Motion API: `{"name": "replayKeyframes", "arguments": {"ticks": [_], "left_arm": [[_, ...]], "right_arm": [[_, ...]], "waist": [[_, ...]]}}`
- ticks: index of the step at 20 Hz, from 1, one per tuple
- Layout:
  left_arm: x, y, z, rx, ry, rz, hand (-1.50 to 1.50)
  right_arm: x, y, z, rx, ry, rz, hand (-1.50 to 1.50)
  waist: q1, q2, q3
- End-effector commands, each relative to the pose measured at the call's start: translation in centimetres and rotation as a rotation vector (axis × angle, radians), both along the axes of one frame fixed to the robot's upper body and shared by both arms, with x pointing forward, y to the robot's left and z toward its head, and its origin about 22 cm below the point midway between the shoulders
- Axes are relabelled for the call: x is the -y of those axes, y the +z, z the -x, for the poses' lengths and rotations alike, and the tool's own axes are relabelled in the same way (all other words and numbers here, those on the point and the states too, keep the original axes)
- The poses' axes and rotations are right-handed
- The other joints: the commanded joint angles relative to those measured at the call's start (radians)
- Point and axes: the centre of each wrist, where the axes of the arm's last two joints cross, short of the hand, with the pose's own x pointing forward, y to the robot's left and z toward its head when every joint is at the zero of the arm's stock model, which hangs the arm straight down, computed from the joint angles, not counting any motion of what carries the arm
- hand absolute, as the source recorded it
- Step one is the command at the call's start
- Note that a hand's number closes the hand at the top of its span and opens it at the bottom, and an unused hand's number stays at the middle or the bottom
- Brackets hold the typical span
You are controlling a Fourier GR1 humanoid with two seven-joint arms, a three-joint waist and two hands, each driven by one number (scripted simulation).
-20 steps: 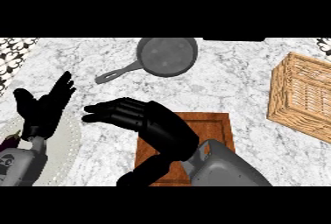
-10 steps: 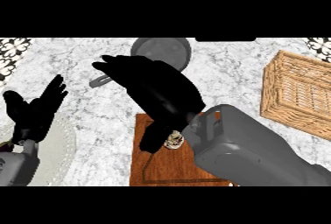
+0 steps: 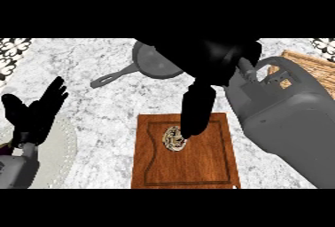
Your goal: Pick the cupcake from the cutting board and place it in the basket
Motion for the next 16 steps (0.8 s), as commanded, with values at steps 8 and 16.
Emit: {"name": "replayKeyframes", "arguments": {"ticks": [8,16], "left_arm": [[-0.2,-0.2,1.2,0.023,-0.002,-0.008,0.00],[0.6,0.3,0.2,0.011,-0.011,0.000,0.00]], "right_arm": [[7.4,-1.1,0.9,-0.190,0.050,-0.065,-1.50],[11.0,-6.2,1.6,-0.147,0.036,-0.191,-1.50]], "waist": [[0.004,0.002,0.002],[0.010,0.008,0.002]]}}
